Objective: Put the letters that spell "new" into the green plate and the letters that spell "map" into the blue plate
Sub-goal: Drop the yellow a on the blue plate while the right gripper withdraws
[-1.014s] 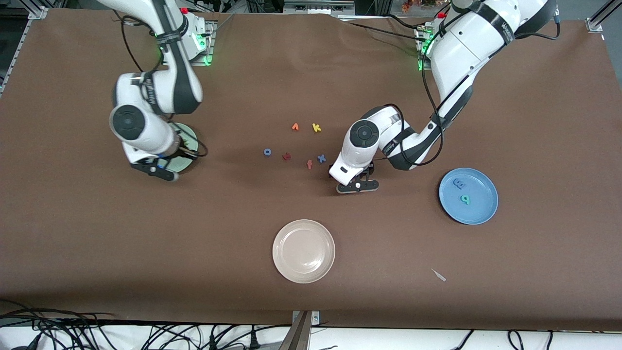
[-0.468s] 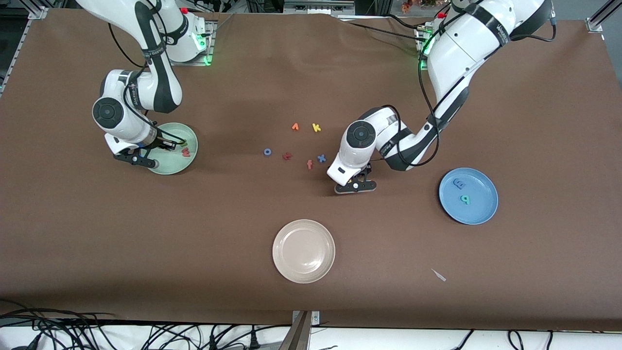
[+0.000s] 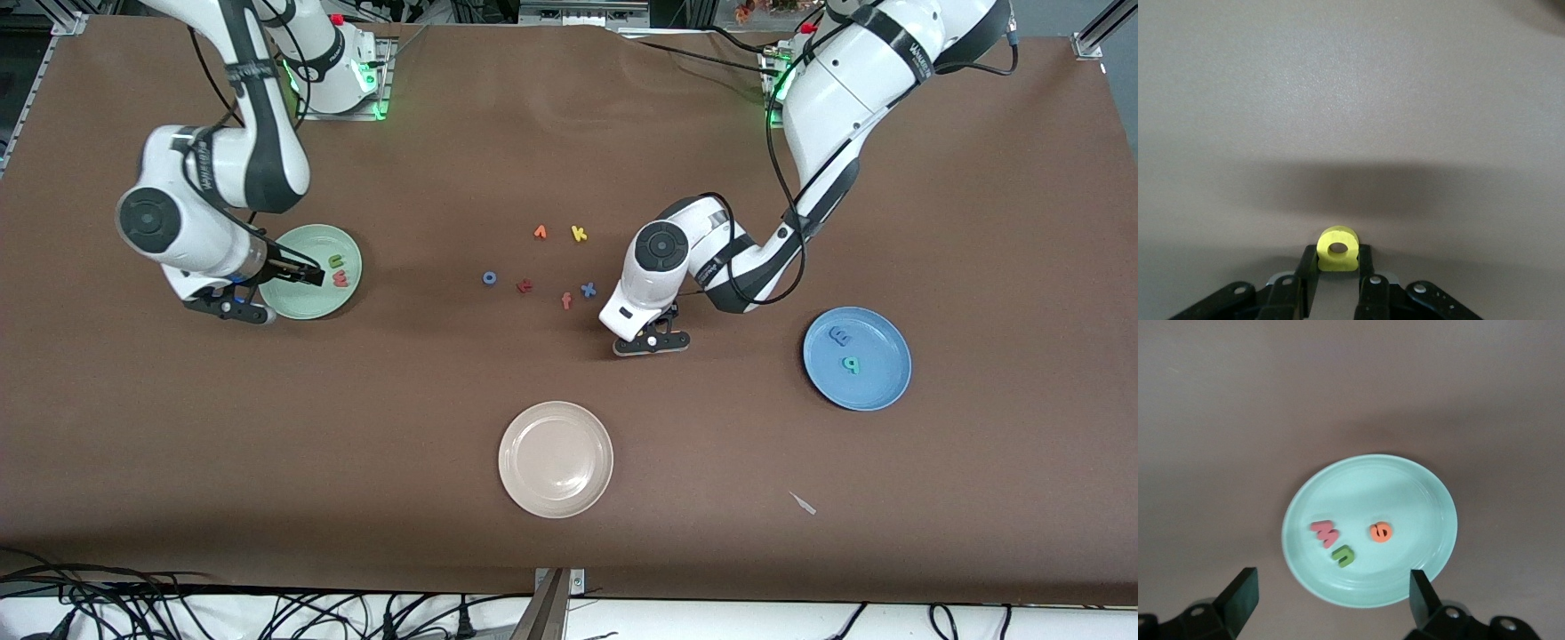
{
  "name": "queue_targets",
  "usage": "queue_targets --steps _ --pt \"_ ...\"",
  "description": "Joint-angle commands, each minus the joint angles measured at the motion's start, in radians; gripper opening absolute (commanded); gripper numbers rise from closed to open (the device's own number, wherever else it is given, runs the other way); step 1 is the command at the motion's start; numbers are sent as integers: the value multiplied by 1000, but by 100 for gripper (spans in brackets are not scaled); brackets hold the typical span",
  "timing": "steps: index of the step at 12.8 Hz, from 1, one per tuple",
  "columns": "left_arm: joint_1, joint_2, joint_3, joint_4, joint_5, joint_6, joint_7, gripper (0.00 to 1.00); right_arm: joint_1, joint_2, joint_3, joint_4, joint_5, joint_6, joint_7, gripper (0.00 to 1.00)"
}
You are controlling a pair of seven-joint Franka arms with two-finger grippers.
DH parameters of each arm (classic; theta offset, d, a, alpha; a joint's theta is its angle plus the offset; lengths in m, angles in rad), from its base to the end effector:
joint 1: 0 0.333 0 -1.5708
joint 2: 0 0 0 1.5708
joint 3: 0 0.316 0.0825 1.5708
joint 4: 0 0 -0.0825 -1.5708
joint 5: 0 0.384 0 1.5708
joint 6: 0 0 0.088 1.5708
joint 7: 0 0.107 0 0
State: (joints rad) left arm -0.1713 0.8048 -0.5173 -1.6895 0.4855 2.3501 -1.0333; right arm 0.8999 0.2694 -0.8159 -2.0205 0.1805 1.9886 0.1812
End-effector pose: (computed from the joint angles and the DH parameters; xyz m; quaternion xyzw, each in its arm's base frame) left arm 0.5432 -0.3937 0.1735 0.9979 0.0633 -0.0124 0.0072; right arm 0.5566 0.0702 0.3411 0.9899 -0.0948 -0.1001 0.0334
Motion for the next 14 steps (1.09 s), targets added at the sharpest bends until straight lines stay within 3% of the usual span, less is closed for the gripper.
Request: queue_targets --steps 1,5,9,14 --pt "-14 7 20 17 -7 -9 9 24 -9 5 -2 161 5 -114 -31 100" --pt "-7 1 20 28 -5 -22 10 21 -24 -2 -43 382 -6 -258 -75 100" --pt "41 -18 2 66 -28 -167 109 19 -129 -108 -13 437 -4 -373 -132 100" --pt "287 -71 -128 67 -61 -374 424 17 -559 -240 407 433 -102 -437 -135 100"
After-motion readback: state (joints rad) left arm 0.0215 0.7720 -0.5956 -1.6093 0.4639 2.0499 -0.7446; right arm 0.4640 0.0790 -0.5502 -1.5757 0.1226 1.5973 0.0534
